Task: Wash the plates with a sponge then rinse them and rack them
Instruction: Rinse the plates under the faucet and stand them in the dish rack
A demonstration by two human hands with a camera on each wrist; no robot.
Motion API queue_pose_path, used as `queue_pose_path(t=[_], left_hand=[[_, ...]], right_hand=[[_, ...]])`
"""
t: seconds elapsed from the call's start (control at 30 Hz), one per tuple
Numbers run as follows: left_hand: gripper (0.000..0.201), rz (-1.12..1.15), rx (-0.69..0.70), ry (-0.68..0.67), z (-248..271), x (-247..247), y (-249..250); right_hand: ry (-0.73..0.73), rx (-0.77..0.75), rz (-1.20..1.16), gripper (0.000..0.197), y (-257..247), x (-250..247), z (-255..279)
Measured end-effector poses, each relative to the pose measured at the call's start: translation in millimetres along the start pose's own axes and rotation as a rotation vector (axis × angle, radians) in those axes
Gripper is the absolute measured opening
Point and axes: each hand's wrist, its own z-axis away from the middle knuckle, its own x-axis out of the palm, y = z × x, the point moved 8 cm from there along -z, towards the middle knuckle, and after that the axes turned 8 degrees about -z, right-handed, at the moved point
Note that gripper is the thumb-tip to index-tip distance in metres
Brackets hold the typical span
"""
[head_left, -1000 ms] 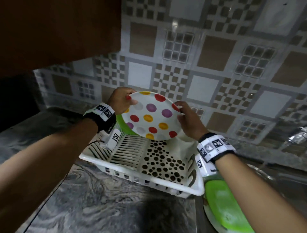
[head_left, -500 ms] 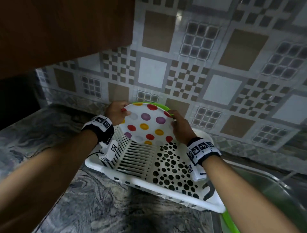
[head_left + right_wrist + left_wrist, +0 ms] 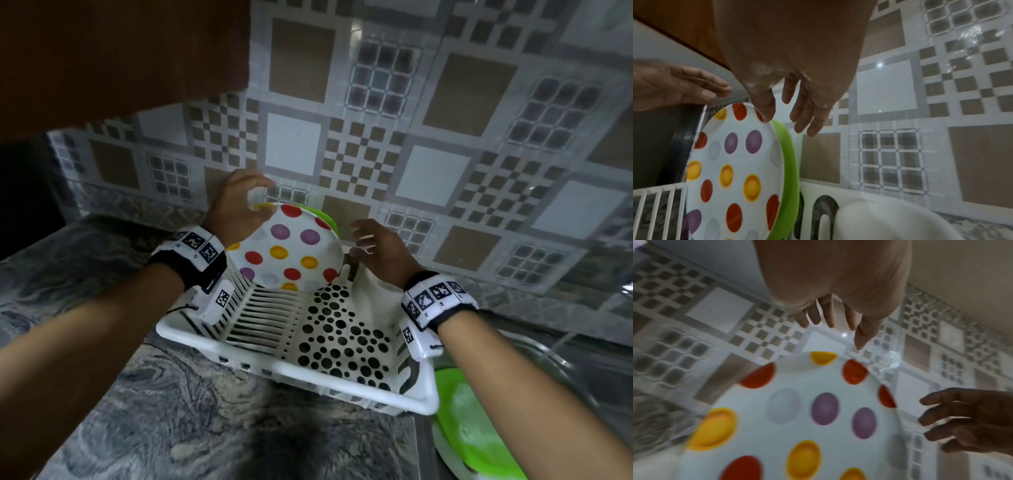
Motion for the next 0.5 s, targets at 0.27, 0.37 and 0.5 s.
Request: queue_pose_path(t=[0.27,0.37,0.5], left_hand=[[0.034,0.339,0.087,-0.249,17,104,185],[0.031,0.634,-0.117,-0.388,36,171,247],[0.029,0.482,-0.173,-0.427,78,262,318]], right_hand=[[0.128,0.084,0.004,0.032,51,-112,97],[0.164,0.163,-0.037,0.026,97,-155,148],[0.082,0.322,0.025,0.019,172,-201,211]])
